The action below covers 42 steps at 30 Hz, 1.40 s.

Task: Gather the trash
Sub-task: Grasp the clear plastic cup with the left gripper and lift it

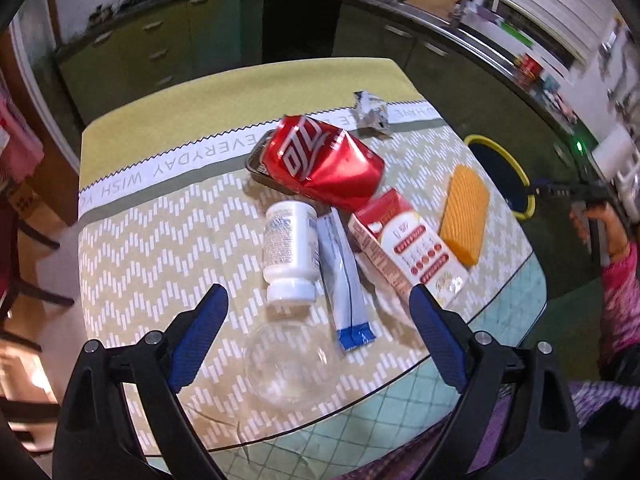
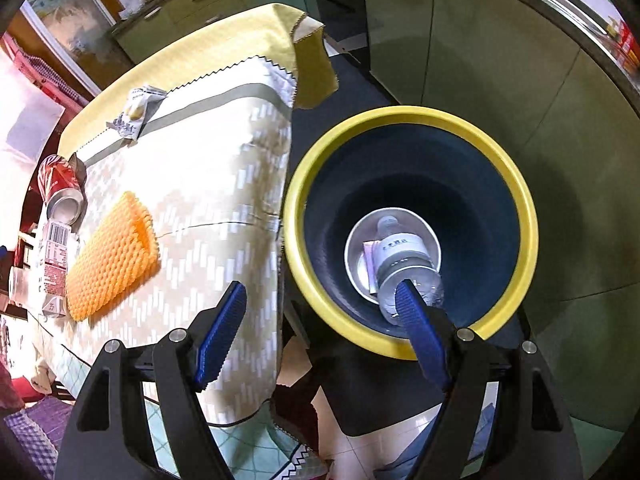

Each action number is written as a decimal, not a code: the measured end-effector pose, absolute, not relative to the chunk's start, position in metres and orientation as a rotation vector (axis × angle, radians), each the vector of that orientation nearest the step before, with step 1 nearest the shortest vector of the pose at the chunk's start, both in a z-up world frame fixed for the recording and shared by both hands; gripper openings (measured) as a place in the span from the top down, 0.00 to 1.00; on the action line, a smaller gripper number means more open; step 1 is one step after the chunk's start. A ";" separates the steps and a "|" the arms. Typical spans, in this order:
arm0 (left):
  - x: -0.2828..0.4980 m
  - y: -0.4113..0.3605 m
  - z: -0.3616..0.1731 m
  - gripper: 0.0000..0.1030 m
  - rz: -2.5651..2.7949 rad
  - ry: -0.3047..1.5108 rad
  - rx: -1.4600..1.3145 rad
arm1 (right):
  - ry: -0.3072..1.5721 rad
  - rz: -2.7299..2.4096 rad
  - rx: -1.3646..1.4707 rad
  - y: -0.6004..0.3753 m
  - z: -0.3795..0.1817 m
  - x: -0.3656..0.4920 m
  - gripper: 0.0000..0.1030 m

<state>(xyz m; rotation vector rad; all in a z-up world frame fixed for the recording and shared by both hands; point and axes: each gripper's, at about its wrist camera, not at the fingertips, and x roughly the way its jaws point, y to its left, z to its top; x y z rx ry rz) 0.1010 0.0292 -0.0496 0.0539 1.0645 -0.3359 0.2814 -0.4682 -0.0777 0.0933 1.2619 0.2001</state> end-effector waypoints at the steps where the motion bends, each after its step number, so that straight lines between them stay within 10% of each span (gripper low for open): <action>1: 0.097 0.029 -0.053 0.15 -0.333 1.054 0.059 | 1.262 0.203 0.093 -0.466 -0.079 0.282 0.26; 12: 0.080 0.041 -0.099 0.16 -0.256 1.103 0.060 | 1.267 0.210 0.074 -0.451 -0.078 0.272 0.26; 27: 0.082 0.048 -0.111 0.41 -0.244 1.080 0.014 | 1.281 0.222 0.139 -0.451 -0.099 0.259 0.26; 42: 0.082 0.035 -0.040 0.42 -0.278 0.955 0.111 | 1.222 0.209 0.187 -0.463 -0.088 0.238 0.26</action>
